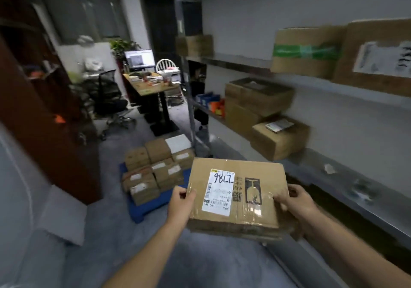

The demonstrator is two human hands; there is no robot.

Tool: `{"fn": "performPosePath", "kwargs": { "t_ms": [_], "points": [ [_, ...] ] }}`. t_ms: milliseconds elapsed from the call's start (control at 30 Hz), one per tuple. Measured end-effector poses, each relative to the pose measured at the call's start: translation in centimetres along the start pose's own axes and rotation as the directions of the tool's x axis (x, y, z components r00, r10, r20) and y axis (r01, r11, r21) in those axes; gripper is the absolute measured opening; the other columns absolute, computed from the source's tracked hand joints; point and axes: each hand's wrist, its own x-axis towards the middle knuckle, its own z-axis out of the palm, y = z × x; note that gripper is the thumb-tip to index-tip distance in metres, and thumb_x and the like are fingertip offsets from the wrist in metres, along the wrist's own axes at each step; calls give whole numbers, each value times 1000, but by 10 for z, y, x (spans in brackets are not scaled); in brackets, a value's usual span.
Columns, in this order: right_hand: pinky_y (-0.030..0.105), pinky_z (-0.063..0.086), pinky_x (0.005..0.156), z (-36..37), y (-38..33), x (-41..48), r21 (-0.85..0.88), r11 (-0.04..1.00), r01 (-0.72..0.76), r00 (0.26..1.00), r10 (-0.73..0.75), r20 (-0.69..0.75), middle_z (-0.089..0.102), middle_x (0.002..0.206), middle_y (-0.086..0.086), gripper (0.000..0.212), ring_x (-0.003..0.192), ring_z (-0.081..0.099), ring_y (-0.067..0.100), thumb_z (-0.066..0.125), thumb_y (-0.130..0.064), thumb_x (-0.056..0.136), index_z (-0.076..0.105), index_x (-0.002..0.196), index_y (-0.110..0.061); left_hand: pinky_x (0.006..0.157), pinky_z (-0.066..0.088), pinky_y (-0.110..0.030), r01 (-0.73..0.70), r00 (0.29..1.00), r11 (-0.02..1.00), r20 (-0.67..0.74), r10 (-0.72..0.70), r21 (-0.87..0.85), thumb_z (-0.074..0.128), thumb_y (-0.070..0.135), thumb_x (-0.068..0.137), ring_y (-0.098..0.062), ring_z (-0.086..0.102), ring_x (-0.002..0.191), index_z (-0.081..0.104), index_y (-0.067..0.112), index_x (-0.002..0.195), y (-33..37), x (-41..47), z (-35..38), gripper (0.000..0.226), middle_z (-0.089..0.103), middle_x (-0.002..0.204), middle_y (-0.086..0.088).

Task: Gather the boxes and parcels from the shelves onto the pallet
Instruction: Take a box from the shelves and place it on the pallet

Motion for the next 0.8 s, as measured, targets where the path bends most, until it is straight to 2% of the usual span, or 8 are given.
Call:
{"fn": "performPosePath", "kwargs": {
  "t_ms": [100,167,267,400,567,733,800],
  "points": [
    [28,47,64,48,-25,41,-34,999,33,995,-29,99,60,97,-5,51,82,57,9,79,-30,77,55,121,-19,57,42,-27,53,995,998,-88,-56,-29,65,30,89,-14,60,71,55,8,91,-10,37,-22,24,64,80,-3],
    [33,48,73,76,-39,71,-41,999,22,986,-15,168,59,99,-4,49,87,58,14,77,-26,79,54,121,-19,55,38,-24,100,985,995,-140,-102,-22,66,25,87,-11,57,69,55,6,90,-17,61,-28,22,61,78,0],
    [36,47,80,111,-60,119,-49,999,6,965,7,262,55,97,-5,46,91,55,17,74,-19,82,53,123,-19,57,39,-23,148,973,989,-175,-150,-27,67,19,86,-12,55,69,53,5,86,-23,104,-28,20,60,78,-4],
    [42,48,90,152,-89,194,-10,999,46,934,-39,356,60,117,7,48,102,57,25,73,-13,83,53,127,-15,60,41,-25,189,952,982,-239,-190,-27,66,16,86,-15,59,75,55,2,91,-8,170,-21,19,63,87,-8],
    [38,45,89,199,-131,282,28,999,38,886,-46,461,60,122,8,46,102,55,22,69,-8,85,53,127,-14,58,41,-23,216,928,972,-292,-232,-89,65,13,88,-16,59,74,51,4,88,14,246,-7,16,61,85,-10],
    [34,43,86,245,-174,351,-9,994,108,881,-91,463,60,124,8,46,102,53,20,67,-7,87,52,130,-14,54,40,-20,229,900,967,-353,-254,-113,61,15,91,-12,56,71,49,7,91,29,310,3,15,58,85,-7],
    [33,41,85,264,-190,375,-18,991,131,873,-107,475,59,125,8,46,100,52,19,66,-6,87,52,130,-14,58,41,-24,245,893,960,-355,-277,-133,60,19,92,-16,57,79,50,7,95,30,339,3,17,58,90,-10]
  ]
}}
